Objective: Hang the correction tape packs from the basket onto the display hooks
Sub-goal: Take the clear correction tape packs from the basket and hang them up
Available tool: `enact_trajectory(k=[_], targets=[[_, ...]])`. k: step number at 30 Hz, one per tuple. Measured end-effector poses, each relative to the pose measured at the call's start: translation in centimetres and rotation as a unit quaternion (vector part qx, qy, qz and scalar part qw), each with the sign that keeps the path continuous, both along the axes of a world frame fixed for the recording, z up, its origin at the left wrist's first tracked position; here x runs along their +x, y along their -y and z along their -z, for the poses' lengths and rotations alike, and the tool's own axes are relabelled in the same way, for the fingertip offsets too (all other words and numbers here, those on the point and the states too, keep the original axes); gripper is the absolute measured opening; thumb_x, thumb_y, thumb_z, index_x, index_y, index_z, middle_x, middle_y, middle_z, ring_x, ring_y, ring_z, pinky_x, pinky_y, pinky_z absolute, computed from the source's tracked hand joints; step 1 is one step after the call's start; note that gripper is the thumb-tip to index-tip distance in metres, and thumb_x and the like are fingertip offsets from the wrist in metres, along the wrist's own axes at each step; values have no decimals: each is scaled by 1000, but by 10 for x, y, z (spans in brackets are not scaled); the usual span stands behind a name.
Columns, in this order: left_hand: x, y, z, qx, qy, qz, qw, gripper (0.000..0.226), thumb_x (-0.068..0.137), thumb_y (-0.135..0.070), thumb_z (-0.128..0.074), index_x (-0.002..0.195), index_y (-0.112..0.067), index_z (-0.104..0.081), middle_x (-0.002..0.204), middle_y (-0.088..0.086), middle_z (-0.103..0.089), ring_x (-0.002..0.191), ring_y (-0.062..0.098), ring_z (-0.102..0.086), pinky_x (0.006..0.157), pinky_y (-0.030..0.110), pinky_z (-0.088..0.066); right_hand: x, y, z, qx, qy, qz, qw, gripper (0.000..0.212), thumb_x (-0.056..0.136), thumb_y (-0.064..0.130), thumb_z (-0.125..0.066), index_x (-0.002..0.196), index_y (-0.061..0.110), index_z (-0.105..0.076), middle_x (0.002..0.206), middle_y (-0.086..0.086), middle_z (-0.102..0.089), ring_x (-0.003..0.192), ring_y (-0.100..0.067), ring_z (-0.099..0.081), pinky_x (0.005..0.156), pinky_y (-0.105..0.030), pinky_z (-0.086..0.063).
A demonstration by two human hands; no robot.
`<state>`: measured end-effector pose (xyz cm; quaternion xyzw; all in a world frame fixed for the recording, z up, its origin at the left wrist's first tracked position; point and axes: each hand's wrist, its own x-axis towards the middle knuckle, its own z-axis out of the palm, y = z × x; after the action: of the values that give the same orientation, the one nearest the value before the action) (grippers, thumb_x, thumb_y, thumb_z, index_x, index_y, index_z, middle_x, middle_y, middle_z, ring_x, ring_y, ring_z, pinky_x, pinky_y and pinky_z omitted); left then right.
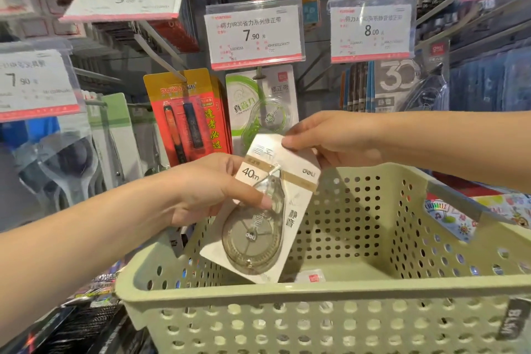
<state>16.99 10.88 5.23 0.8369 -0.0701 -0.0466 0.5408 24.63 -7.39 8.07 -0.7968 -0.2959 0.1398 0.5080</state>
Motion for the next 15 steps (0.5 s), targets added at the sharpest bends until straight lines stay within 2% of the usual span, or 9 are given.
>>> enact_trajectory(k=[2,3,5,7,11,13,15], targets=[[-2,-4,1,2,55,-35,998,39,69,12,-70,106,1,-67,105,21,-72,103,38,-66,95,50,-49,4,2,2,24,-64,26,997,29,101,23,-35,108,6,-57,84,-9,-66,70,-18,-63,57,-24,-54],[-2,-7,2,2,86,-53,995,38,69,12,-70,104,-1,-67,102,19,-73,101,37,-67,92,47,-52,5,4,5,0,-92,31,995,30,101,20,-31,109,4,-56,81,-11,-65,66,-19,-64,54,-24,-55],[0,-12,4,-17,131,-85,988,37,68,11,-71,102,-3,-67,99,16,-74,97,35,-69,86,41,-55,3,9,15,-122,-120,27,985,25,99,9,-30,106,0,-53,75,-14,-62,60,-20,-62,51,-24,-55],[2,-16,6,-36,148,-106,983,38,67,9,-73,102,-5,-67,97,15,-75,95,33,-70,87,41,-54,2,10,32,-259,-121,2,958,19,96,2,-37,105,-1,-53,77,-13,-62,62,-20,-61,53,-24,-54],[5,-18,10,-22,157,-117,980,42,66,1,-78,104,-12,-67,94,10,-76,90,29,-72,93,47,-50,-1,-3,70,-413,-53,-55,908,13,90,6,-54,103,5,-58,86,-5,-59,74,-12,-57,70,-23,-51],[6,-18,10,-30,156,-117,980,40,67,2,-78,103,-12,-67,94,10,-76,90,29,-71,94,48,-50,-2,-13,83,-461,-6,-77,884,22,88,12,-59,109,7,-57,94,-2,-57,79,-10,-53,76,-24,-48],[7,-19,11,-38,152,-116,981,40,68,2,-77,104,-11,-68,95,9,-76,91,28,-71,95,48,-49,-3,-21,93,-493,34,-81,866,43,86,17,-62,126,7,-50,113,-4,-57,97,-16,-56,88,-29,-47]])
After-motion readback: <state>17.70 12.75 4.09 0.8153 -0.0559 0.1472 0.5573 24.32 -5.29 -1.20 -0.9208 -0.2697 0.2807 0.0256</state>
